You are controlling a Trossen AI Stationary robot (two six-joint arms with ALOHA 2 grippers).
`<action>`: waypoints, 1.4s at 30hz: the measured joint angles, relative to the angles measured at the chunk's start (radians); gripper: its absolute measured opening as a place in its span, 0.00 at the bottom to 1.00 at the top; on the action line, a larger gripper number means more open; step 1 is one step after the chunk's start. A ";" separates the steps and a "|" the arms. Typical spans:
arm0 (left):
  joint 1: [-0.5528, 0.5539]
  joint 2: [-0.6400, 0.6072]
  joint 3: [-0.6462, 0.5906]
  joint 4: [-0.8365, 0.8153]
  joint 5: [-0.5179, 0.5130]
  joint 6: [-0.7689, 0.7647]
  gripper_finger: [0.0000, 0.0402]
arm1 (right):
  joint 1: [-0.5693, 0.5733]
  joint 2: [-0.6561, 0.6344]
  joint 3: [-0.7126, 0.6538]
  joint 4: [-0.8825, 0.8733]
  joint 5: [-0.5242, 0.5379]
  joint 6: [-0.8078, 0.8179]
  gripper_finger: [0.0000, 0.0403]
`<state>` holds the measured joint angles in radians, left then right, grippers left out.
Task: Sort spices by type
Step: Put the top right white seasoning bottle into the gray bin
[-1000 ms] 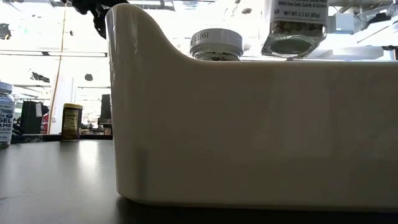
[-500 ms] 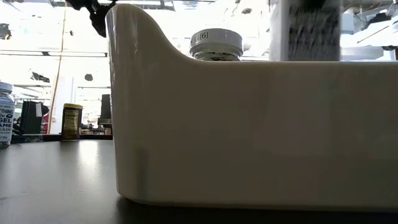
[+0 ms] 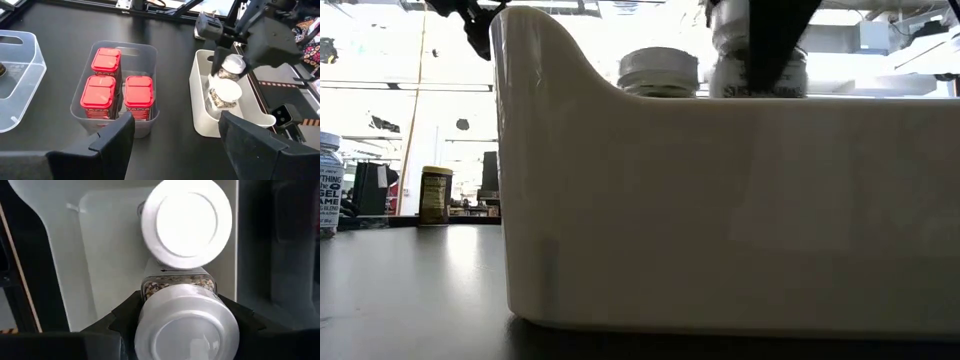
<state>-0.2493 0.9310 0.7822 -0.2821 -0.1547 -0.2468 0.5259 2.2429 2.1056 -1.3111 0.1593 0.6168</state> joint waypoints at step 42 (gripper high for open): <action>0.000 0.000 0.000 -0.023 -0.003 0.003 0.69 | -0.019 -0.004 0.000 0.036 0.018 -0.067 0.55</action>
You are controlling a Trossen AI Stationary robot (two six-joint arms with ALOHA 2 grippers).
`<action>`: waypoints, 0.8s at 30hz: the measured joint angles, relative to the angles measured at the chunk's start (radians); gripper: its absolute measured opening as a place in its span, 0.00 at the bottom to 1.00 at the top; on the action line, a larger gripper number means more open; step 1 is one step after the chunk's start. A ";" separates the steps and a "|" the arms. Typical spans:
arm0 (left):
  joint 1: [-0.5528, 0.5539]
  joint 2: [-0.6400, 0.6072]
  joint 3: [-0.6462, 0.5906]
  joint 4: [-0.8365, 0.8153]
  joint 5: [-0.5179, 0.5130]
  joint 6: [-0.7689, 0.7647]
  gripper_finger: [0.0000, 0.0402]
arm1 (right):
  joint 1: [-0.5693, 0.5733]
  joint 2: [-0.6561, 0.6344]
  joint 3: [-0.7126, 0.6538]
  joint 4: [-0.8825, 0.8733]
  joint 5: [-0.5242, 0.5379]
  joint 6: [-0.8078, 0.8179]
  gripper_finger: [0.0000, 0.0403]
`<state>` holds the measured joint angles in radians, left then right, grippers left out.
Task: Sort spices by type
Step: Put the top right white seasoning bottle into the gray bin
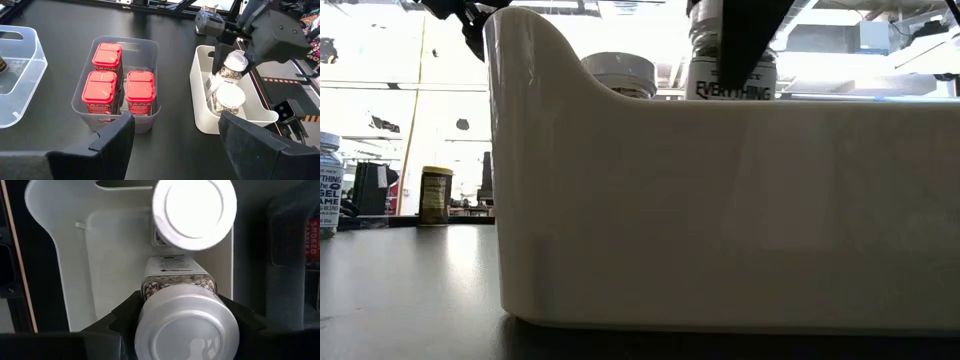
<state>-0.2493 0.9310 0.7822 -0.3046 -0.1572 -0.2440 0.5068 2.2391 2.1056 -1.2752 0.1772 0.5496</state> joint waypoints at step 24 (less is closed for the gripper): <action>0.000 0.000 0.000 0.002 0.000 -0.006 0.69 | -0.045 0.006 0.000 -0.005 -0.103 -0.059 0.55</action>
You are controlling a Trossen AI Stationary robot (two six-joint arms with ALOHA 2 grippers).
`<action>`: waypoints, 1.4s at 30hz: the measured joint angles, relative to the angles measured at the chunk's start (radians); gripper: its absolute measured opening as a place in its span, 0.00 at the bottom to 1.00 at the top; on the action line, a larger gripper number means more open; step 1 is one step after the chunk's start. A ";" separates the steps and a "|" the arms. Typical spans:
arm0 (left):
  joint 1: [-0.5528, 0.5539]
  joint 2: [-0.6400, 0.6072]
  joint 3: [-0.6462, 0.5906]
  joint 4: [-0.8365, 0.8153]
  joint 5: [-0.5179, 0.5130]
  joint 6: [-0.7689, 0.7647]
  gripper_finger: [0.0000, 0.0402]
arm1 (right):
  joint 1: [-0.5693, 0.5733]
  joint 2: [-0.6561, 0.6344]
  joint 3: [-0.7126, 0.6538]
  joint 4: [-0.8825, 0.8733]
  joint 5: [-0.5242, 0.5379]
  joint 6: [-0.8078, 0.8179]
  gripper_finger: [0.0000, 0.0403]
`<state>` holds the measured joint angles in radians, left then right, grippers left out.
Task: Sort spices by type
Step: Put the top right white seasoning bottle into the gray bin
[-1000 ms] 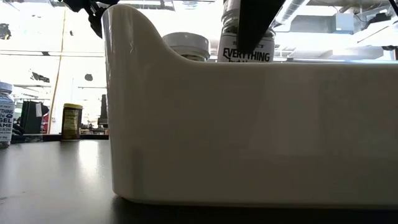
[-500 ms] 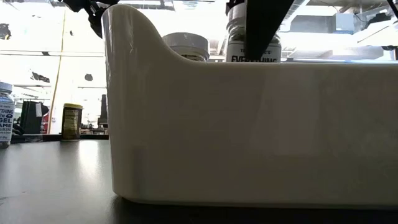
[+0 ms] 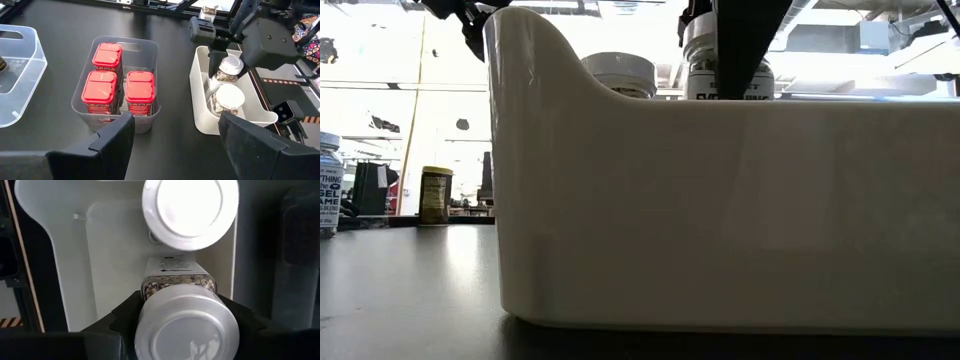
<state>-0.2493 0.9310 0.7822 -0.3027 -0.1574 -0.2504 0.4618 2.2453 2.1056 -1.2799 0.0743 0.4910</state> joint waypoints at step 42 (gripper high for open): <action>0.000 0.000 0.000 -0.008 0.000 0.006 0.69 | -0.013 0.035 0.000 0.037 0.021 -0.031 0.58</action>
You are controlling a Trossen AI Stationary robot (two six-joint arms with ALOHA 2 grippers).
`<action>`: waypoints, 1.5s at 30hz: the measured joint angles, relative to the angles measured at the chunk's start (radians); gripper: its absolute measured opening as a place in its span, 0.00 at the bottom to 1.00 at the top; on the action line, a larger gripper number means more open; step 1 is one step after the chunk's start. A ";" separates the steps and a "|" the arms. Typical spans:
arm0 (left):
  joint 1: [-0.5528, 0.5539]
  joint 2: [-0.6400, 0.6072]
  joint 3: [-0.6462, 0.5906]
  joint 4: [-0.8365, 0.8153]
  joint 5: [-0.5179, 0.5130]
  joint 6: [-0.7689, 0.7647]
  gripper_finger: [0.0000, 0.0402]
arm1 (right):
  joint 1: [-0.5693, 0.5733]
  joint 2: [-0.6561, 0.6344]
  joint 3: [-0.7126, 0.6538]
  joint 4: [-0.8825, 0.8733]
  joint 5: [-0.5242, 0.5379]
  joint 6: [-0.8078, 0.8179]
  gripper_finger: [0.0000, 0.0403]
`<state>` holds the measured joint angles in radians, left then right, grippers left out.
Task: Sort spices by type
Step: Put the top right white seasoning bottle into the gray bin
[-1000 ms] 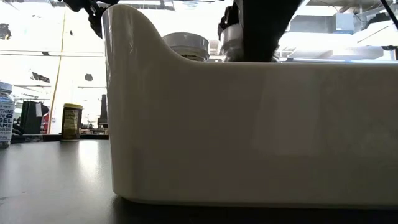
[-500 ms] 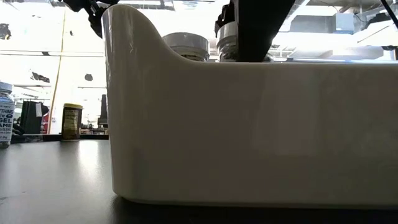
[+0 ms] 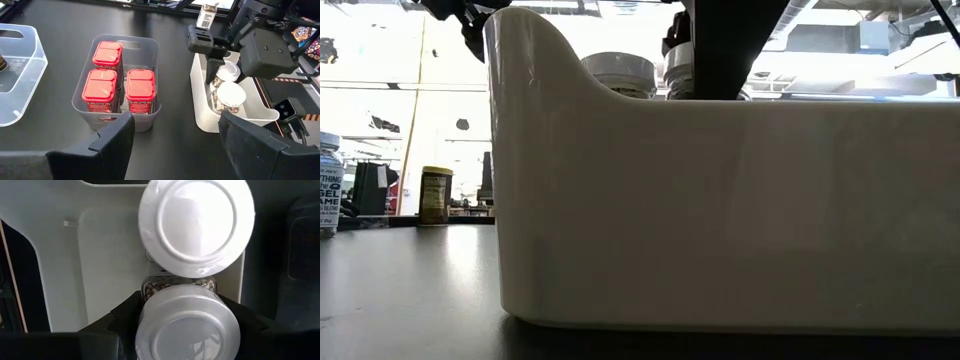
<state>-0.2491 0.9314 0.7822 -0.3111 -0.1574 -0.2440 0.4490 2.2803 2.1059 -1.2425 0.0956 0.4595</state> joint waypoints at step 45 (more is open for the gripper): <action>0.000 0.000 0.000 0.002 0.000 0.000 0.69 | 0.000 -0.003 0.000 0.003 0.000 0.000 0.66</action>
<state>-0.2492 0.9314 0.7818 -0.3092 -0.1576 -0.2436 0.4488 2.2776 2.1059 -1.2396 0.0952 0.4595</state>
